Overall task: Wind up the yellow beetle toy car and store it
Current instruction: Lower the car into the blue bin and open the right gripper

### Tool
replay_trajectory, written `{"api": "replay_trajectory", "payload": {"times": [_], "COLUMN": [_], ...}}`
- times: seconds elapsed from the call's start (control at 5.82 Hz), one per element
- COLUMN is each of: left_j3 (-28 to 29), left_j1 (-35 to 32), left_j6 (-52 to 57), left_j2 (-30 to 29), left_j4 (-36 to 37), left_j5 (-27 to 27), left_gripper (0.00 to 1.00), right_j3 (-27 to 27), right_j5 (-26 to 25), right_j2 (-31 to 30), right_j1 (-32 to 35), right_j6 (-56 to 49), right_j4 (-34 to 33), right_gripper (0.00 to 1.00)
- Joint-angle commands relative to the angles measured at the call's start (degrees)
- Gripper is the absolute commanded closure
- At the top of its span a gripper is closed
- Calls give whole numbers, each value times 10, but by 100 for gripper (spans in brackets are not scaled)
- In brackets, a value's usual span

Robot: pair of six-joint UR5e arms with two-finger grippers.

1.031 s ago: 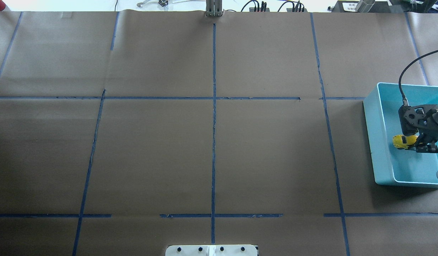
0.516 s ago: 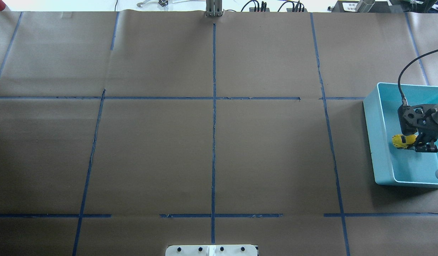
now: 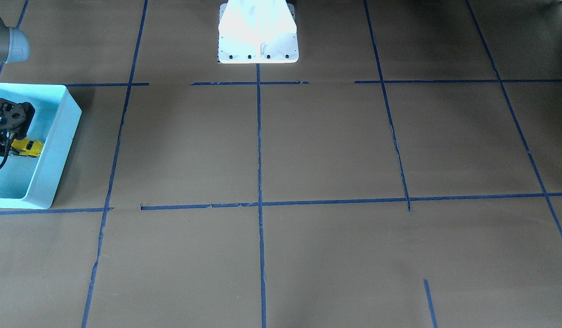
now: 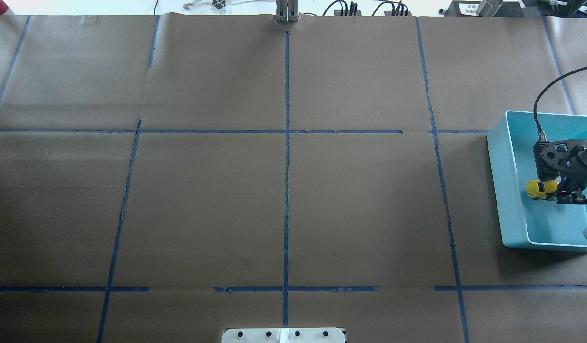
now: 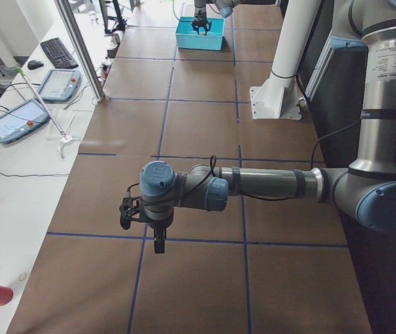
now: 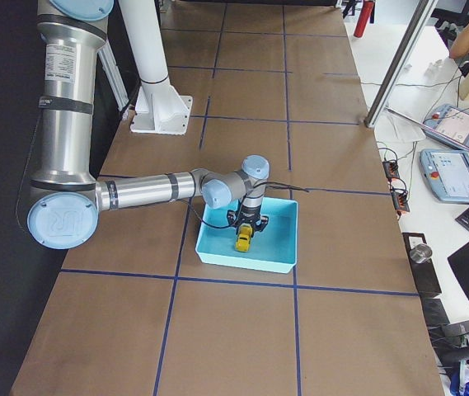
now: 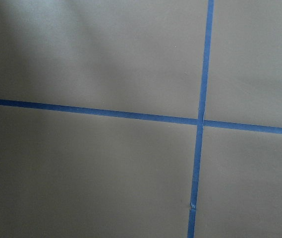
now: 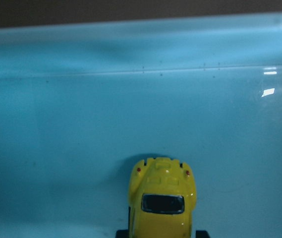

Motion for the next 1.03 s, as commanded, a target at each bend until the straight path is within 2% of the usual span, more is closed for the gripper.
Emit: {"api": "replay_trajectory", "payload": {"times": [0.0,0.17,0.52,0.69,0.86], "left_j3": [0,-1,0,-1,-1], "left_j1": [0,0,0,0,0], "left_j6": [0,0,0,0,0], "left_j2": [0,-1,-1,-1,-1], "left_j4": [0,0,0,0,0], "left_j5": [0,0,0,0,0], "left_gripper": [0,0,0,0,0], "right_j3": [18,35,113,122,124], "right_j5": [8,55,77,95,112], "right_j2": [-1,-5,-64,-89,-83], "right_j1": [2,29,92,128,186], "right_j6": [1,0,0,0,0], "right_j4": [-1,0,-9,-19,-99], "right_gripper": [0,0,0,0,0]}}
